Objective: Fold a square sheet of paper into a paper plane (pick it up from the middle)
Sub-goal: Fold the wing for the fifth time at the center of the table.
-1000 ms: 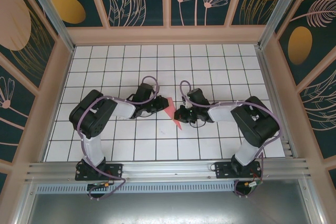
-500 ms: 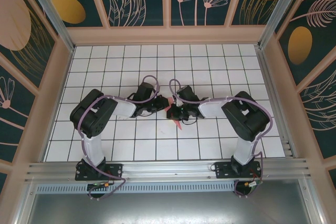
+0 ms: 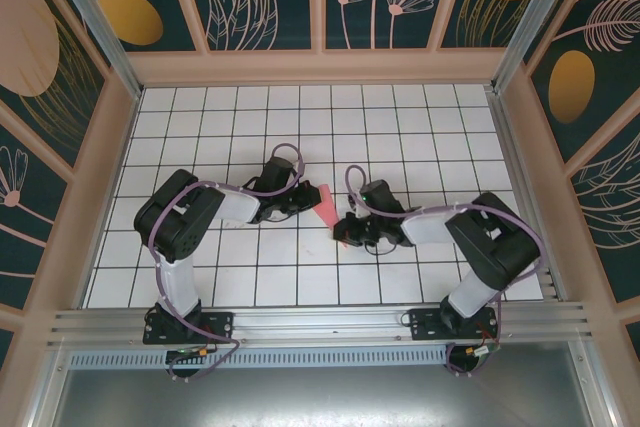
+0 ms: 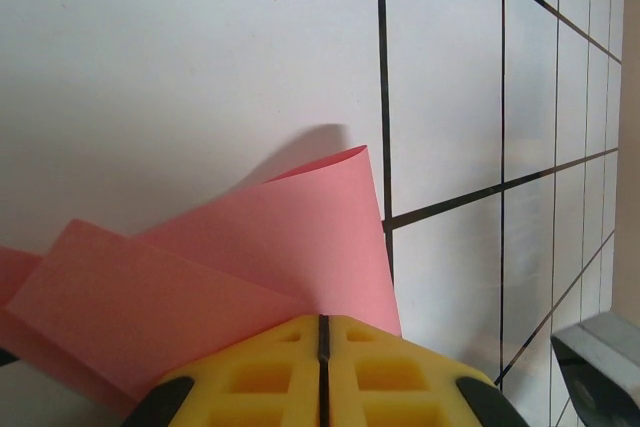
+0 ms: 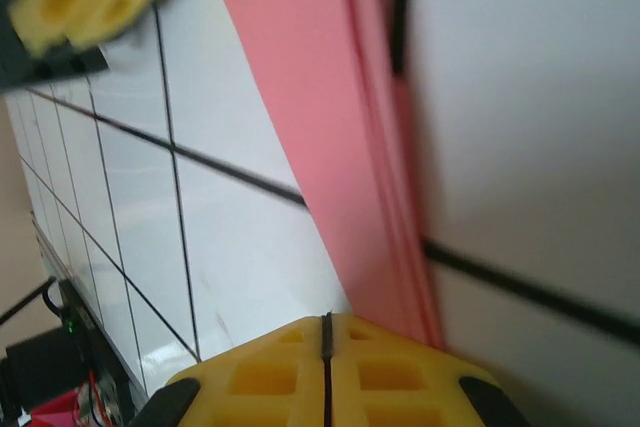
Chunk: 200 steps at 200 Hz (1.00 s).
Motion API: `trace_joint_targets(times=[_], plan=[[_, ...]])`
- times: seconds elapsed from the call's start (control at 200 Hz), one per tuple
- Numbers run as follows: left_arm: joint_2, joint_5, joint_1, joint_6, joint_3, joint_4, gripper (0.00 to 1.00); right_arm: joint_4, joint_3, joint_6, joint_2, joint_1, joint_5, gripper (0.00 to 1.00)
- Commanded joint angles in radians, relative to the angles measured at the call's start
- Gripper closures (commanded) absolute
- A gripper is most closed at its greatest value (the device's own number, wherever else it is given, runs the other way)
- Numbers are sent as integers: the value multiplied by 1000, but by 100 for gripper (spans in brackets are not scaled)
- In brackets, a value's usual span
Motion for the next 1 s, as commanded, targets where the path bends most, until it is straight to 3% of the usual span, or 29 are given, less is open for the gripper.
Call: trace_joint_targets(times=[0.0, 0.195, 0.34, 0.43, 0.525, 0.59, 0.771, 0.996], plan=[[84, -123, 5, 46, -9, -113, 91, -97, -98, 22, -75, -18, -10, 89], [55, -91, 4, 52, 0, -96, 87, -160, -152, 12, -203, -50, 24, 88], [-62, -58, -1, 62, 17, -113, 71, -196, -114, 6, -297, -74, 99, 86], [-171, -123, -8, 69, 38, -211, 63, -230, -86, -6, -331, -90, 176, 85], [-274, -244, -23, 68, 64, -363, 51, -221, -72, -12, -359, -96, 248, 76], [-303, -331, -49, 61, 93, -474, 48, -193, -68, -18, -365, -98, 262, 69], [-230, -487, -141, 18, 211, -685, 36, -135, -32, -45, -339, -98, 289, 67], [-52, -585, -219, 1, 414, -861, 24, -86, -23, -43, -320, -99, 282, 63]])
